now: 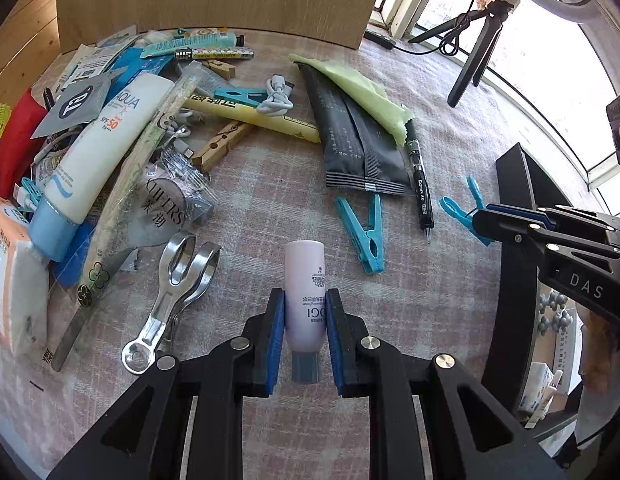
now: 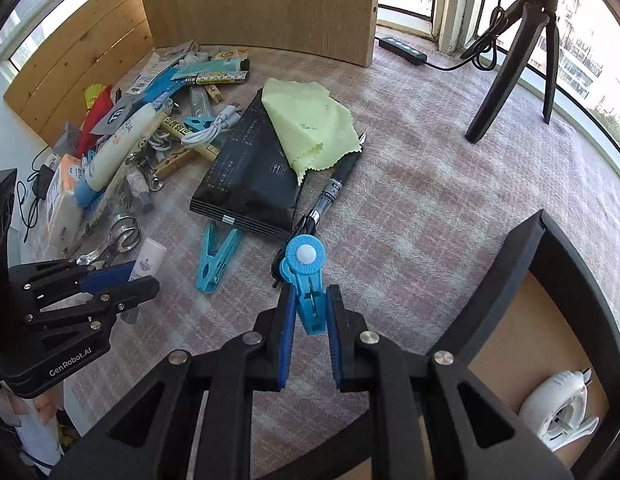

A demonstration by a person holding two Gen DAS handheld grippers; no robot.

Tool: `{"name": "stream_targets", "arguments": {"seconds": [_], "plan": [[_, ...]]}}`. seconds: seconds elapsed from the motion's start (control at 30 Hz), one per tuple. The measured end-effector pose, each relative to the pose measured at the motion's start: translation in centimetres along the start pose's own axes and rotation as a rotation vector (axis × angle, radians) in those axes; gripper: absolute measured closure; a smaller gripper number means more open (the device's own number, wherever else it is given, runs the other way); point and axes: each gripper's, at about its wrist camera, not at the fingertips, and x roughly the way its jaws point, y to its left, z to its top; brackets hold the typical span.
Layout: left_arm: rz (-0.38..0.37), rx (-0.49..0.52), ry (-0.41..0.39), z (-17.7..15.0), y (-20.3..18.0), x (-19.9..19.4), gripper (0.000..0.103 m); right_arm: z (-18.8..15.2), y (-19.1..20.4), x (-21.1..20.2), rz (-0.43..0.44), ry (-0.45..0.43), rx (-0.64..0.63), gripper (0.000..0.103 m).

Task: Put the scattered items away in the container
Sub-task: 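Carry the blue peg toward the tray with the right gripper while the left gripper lifts the lotion bottle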

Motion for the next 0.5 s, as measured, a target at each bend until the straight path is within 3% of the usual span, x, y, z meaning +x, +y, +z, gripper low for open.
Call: {"name": "stream_targets", "arguments": {"seconds": [0.27, 0.5], "plan": [[-0.061, 0.051, -0.043, -1.3, -2.9, -3.4, 0.084, -1.3, -0.3, -4.6, 0.006, -0.095, 0.06, 0.088], [-0.159, 0.164, -0.063, -2.4, -9.1, -5.9, 0.084, -5.0, -4.0, -10.1, -0.056, -0.176, 0.16, 0.088]]}}
